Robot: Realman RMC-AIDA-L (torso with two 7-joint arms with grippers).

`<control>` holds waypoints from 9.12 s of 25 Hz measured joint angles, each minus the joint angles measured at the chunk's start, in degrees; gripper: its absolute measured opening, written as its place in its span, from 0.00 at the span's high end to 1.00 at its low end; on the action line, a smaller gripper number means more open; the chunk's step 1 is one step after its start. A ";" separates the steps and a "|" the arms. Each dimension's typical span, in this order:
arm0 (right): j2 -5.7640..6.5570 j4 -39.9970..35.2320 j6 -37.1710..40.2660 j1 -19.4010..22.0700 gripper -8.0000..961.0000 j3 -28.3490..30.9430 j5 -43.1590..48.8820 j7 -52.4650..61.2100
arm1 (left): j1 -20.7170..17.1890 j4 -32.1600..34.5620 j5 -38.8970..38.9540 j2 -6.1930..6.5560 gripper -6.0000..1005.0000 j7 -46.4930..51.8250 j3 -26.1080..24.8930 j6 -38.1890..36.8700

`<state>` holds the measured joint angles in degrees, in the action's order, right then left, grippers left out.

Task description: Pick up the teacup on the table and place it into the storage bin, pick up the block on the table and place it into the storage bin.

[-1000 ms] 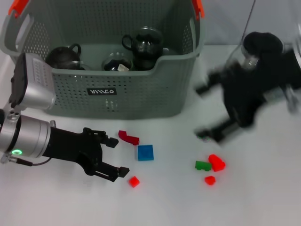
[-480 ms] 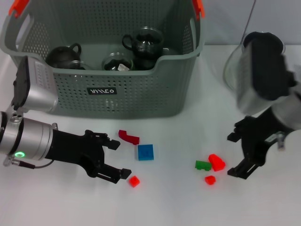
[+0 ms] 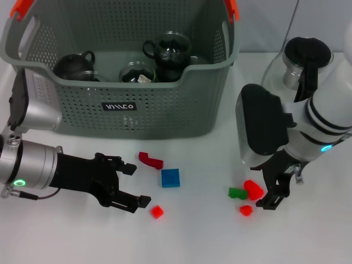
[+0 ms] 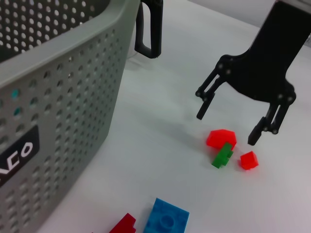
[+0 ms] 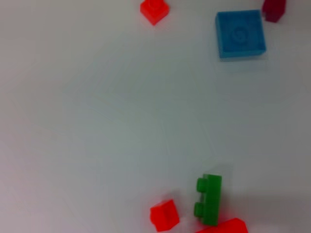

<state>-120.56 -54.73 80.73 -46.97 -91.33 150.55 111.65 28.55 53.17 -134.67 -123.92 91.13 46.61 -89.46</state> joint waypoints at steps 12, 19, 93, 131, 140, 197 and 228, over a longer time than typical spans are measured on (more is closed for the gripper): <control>-0.22 1.51 -3.85 -0.51 0.11 -3.99 -2.64 -0.52 | 0.01 0.00 0.01 -0.09 0.14 0.81 -0.03 -0.01; -0.11 4.00 -3.65 -1.32 0.22 -3.94 -2.82 -0.12 | -0.05 0.01 -0.02 -0.10 0.14 0.81 -0.02 -0.01; 0.22 -12.68 9.97 4.72 0.04 10.33 -4.67 10.57 | 0.54 -0.53 0.01 0.00 0.15 1.09 0.35 2.20; 0.07 1.14 -5.97 1.57 0.73 -4.05 -8.44 12.17 | 0.03 -1.40 0.02 0.25 0.16 0.36 0.06 2.74; 0.28 -19.40 10.20 3.92 0.82 5.32 -9.45 15.59 | 0.01 -1.40 0.02 0.30 0.16 0.36 0.07 2.59; 0.24 -12.83 15.50 3.63 0.03 3.98 -6.02 32.12 | 0.94 -1.25 0.10 0.41 0.17 0.02 -0.03 3.75; -0.22 -4.27 0.20 2.02 0.60 -11.89 -5.79 39.24 | 0.34 -1.40 0.10 0.23 0.17 -0.43 -0.02 4.04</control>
<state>-120.78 -59.00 80.93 -44.95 -103.23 144.76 150.89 28.89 51.77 -134.56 -123.69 90.70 46.58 -85.42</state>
